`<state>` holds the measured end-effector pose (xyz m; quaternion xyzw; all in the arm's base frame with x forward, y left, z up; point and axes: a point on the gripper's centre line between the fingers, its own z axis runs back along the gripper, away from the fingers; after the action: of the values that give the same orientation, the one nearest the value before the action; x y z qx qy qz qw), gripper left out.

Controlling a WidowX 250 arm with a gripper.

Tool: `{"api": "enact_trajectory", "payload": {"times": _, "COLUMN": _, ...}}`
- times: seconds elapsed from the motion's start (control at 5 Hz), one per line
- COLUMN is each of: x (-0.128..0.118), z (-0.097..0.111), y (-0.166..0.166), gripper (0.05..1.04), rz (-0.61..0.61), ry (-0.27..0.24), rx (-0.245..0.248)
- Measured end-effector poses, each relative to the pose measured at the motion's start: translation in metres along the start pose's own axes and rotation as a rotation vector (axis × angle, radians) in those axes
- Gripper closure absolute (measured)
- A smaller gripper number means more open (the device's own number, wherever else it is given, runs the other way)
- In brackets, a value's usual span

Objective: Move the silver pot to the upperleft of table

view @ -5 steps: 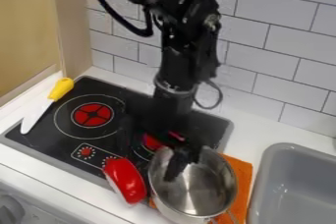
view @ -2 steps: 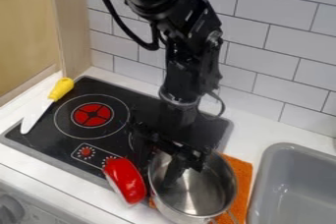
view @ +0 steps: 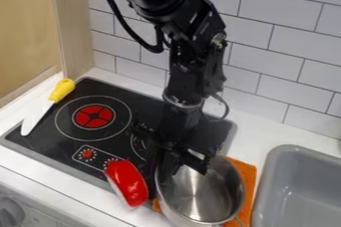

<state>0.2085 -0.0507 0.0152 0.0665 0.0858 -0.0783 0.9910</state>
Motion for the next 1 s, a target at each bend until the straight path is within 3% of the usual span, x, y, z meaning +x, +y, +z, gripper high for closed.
{"api": "enact_trajectory", "payload": {"times": 0.2, "x": -0.006, "z": 0.016, "y": 0.002, "gripper": 1.014, "rz": 0.03, "ry": -0.005, "rx": -0.026}}
{"api": "enact_trajectory", "payload": {"times": 0.4, "x": -0.006, "z": 0.028, "y": 0.009, "gripper": 1.017, "rz": 0.069, "ry": -0.002, "rx": -0.082}}
{"api": "enact_trajectory", "payload": {"times": 0.8, "x": -0.002, "z": 0.038, "y": 0.046, "gripper": 1.017, "rz": 0.186, "ry": -0.044, "rx": -0.185}}
{"api": "enact_trajectory", "payload": {"times": 1.0, "x": 0.004, "z": 0.041, "y": 0.071, "gripper": 1.017, "rz": 0.284, "ry": -0.069, "rx": -0.204}}
